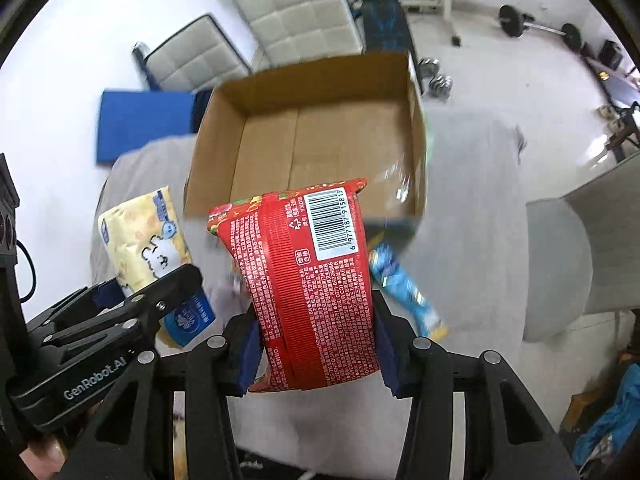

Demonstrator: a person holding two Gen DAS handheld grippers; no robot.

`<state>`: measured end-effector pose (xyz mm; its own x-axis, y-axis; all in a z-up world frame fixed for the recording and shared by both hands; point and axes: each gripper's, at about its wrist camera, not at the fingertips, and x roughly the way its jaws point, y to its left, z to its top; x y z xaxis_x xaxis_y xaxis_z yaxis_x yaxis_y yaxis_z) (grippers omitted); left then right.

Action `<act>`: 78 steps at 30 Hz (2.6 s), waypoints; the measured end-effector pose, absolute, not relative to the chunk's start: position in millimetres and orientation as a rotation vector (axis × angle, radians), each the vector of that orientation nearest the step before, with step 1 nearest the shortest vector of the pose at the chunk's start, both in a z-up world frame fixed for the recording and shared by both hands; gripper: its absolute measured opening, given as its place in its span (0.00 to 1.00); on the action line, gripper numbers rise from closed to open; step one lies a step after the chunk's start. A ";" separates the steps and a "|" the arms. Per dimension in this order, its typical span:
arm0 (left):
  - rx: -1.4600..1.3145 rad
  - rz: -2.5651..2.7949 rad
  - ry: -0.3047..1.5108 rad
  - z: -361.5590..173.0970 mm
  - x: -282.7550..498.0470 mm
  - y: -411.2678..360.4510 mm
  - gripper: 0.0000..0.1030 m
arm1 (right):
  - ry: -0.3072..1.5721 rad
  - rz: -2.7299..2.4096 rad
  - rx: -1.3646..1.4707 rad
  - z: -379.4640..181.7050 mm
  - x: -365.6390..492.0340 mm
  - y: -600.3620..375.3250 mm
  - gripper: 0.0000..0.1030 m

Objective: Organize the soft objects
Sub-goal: 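Carry both items into the box and open both tools, then lift both tools out of the box back toward the table items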

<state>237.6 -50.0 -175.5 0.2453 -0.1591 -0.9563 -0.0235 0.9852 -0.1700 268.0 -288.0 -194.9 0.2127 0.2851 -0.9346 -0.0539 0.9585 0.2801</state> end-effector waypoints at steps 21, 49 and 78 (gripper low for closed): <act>-0.144 -0.247 1.622 -298.2 473.8 -46.4 0.59 | 1.428 0.000 0.229 -332.6 505.1 -238.9 0.49; 0.020 -0.179 1.612 -324.4 487.8 -53.8 0.89 | 1.490 -0.008 0.084 -364.0 501.7 -221.3 0.99; -0.003 -0.054 1.162 -145.1 286.2 -8.5 0.89 | 1.192 0.063 0.044 -196.6 302.6 -217.4 1.00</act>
